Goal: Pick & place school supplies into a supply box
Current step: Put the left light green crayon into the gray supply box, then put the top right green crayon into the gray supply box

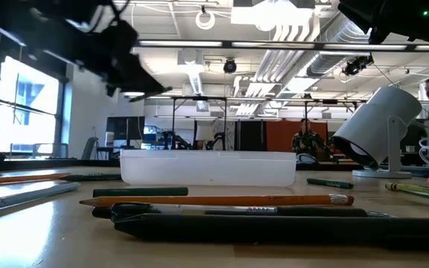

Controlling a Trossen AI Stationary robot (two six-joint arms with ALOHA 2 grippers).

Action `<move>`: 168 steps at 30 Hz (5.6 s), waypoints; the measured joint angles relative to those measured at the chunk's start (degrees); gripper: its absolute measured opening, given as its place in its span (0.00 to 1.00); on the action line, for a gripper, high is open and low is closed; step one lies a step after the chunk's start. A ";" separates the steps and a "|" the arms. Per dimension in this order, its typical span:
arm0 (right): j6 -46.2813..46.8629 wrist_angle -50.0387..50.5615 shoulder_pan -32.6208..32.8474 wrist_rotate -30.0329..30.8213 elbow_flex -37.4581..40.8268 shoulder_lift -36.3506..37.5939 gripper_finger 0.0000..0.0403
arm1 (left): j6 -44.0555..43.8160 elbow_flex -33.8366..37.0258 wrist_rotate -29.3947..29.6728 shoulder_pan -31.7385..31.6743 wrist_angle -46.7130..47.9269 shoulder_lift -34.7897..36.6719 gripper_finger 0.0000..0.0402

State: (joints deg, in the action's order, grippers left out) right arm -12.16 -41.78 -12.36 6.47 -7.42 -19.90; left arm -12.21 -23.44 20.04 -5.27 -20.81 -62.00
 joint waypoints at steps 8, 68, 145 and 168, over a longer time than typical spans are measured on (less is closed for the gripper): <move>-2.01 0.00 0.00 0.08 0.00 0.00 0.33 | 0.44 -10.99 -10.17 -7.63 1.47 -21.23 0.18; 7.28 4.54 0.02 -2.55 -2.64 -4.95 0.33 | 15.36 -38.22 -9.72 3.43 37.69 -33.06 0.24; 10.87 26.12 4.00 4.31 -36.65 -52.37 0.33 | -24.28 -6.36 -28.31 -8.41 40.61 -12.60 0.33; 44.47 62.56 20.29 11.72 -36.65 -52.69 0.33 | -25.81 -6.36 -15.93 -8.20 37.33 -12.58 0.33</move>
State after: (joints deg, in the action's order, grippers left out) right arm 32.31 20.78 7.93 18.19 -44.07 -72.59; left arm -38.02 -29.80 4.11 -13.47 16.52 -74.58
